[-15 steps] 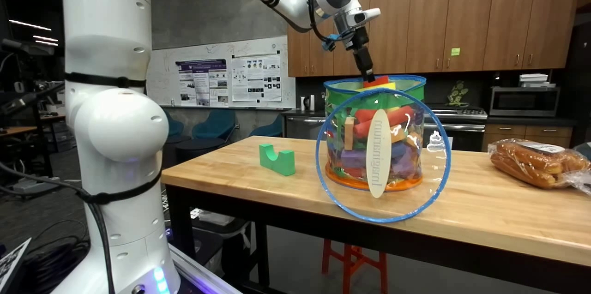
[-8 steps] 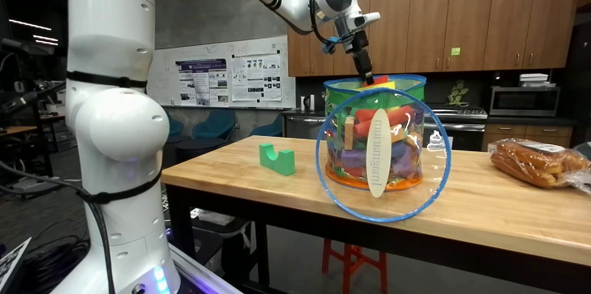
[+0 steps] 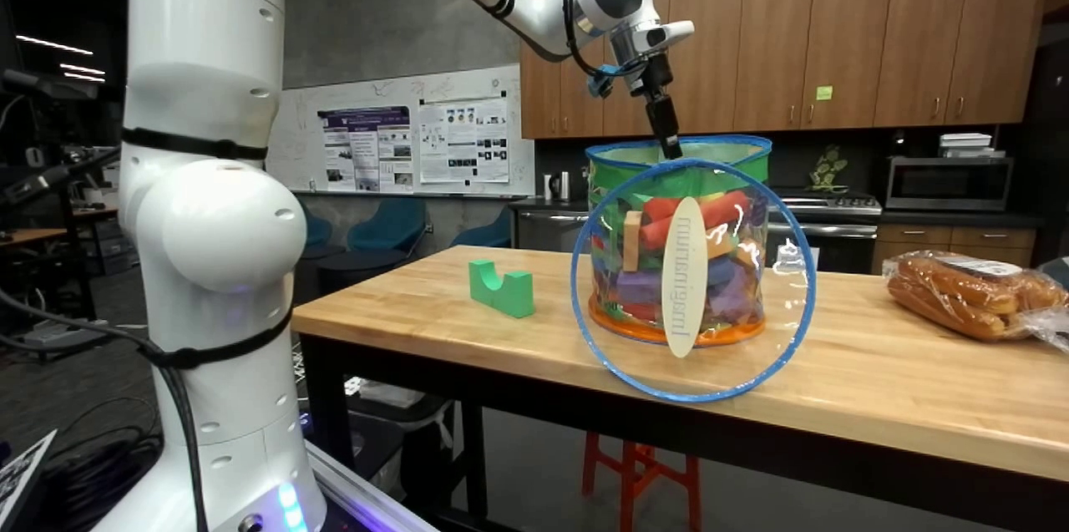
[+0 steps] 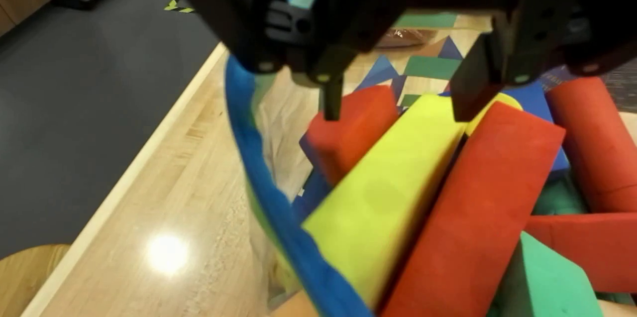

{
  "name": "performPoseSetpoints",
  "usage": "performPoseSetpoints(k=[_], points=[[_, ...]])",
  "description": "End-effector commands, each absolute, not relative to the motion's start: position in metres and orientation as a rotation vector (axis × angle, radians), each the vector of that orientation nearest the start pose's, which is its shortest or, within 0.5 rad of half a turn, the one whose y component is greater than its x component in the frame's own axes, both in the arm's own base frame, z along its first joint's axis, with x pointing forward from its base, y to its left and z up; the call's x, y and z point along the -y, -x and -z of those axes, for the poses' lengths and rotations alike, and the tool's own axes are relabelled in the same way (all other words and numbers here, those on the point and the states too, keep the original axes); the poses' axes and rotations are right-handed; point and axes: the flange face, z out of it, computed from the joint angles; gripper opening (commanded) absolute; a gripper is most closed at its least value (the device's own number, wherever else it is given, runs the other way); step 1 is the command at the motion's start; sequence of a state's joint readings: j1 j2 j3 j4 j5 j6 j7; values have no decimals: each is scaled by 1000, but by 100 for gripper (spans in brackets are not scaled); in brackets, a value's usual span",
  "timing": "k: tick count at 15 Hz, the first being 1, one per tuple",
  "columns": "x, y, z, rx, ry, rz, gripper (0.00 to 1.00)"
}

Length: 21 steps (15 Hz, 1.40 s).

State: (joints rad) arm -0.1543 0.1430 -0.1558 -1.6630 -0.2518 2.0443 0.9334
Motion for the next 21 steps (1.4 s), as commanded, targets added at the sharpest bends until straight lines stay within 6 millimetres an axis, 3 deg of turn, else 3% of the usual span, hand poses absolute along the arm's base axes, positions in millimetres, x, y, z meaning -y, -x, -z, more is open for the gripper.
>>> performPoseSetpoints(k=[1, 4, 6, 7, 8, 10, 13, 19, 21], points=[[206, -591, -548, -1812, 2756, 479, 28], [206, -586, -544, -1811, 2762, 456, 5], [204, -583, -539, -1800, 2773, 427, 0], [202, -581, -535, -1800, 2775, 410, 32], [202, -579, -531, -1802, 2775, 394, 28], [199, -573, -527, -1795, 2770, 359, 32], [194, -562, -531, -1772, 2779, 338, 49], [185, -534, -563, -1728, 2786, 380, 91], [182, -524, -569, -1717, 2790, 373, 99]])
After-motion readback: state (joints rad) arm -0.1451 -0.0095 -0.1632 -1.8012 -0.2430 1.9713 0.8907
